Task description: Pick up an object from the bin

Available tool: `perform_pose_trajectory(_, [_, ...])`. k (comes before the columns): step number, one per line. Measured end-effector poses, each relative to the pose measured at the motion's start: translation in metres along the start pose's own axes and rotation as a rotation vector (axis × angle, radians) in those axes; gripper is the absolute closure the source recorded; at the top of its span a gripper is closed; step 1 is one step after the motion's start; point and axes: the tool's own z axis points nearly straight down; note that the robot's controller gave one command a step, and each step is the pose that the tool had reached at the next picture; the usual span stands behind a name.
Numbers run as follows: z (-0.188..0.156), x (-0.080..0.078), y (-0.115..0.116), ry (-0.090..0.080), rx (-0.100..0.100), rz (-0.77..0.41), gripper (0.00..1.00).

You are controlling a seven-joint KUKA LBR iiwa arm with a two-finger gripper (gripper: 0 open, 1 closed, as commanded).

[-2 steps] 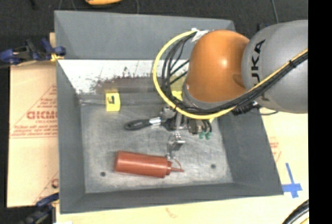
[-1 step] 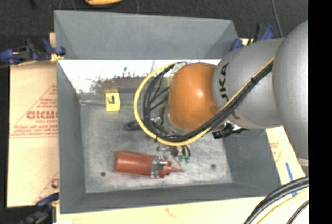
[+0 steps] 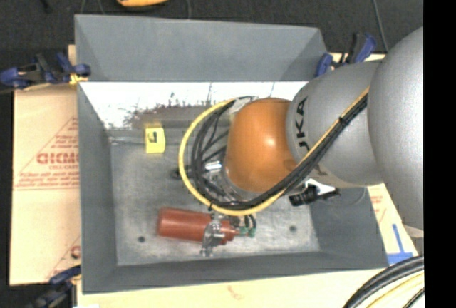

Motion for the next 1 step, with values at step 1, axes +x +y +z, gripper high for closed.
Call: perform_pose_trajectory(1, [0.0017, 0.0000, 0.0198, -0.004, 0.001, -0.095, 0.00])
